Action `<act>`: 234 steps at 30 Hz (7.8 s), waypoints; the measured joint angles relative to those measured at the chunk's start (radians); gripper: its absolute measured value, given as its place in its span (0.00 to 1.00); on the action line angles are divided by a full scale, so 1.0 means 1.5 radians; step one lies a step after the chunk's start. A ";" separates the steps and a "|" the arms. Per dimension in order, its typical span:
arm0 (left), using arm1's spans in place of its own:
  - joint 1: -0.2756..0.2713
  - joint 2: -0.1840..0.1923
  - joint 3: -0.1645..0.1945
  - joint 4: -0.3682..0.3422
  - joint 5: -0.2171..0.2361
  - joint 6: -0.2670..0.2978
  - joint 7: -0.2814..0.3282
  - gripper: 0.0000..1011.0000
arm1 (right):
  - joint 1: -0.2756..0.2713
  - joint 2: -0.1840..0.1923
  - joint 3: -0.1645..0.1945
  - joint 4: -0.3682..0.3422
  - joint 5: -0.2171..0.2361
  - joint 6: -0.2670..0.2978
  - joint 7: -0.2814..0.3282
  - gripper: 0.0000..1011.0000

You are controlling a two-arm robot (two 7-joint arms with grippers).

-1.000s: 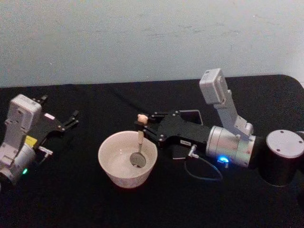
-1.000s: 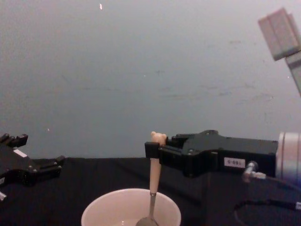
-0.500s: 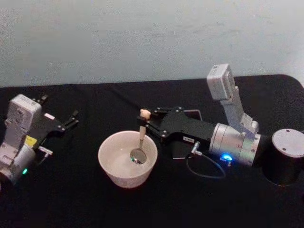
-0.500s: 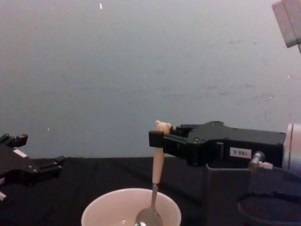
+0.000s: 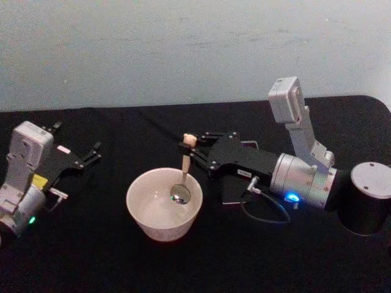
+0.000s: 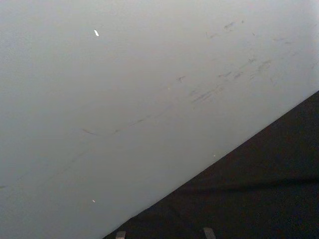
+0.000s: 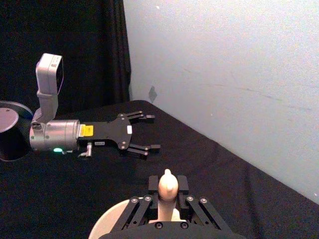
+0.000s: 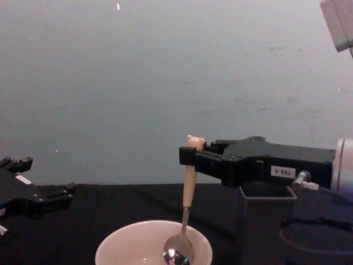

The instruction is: Pick up the stirring spoon with one hand, stir inside the cup, then place it back in its original position.

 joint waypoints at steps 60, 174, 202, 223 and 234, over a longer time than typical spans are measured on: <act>0.000 0.000 0.000 0.000 0.000 0.000 0.000 0.99 | 0.014 -0.001 0.063 -0.016 0.079 0.047 -0.058 0.21; 0.000 0.000 0.000 0.000 0.000 0.000 0.000 0.99 | -0.045 0.070 0.087 0.015 0.116 0.061 -0.081 0.21; 0.000 0.000 0.000 0.000 0.000 0.000 0.000 0.99 | -0.041 0.063 0.088 0.024 0.108 0.079 -0.088 0.21; 0.000 0.000 0.000 0.000 0.000 0.000 0.000 0.99 | -0.041 0.064 0.088 0.023 0.110 0.077 -0.087 0.53; 0.000 0.000 0.000 0.000 0.000 0.000 0.000 0.99 | -0.041 0.064 0.088 0.023 0.110 0.077 -0.086 0.86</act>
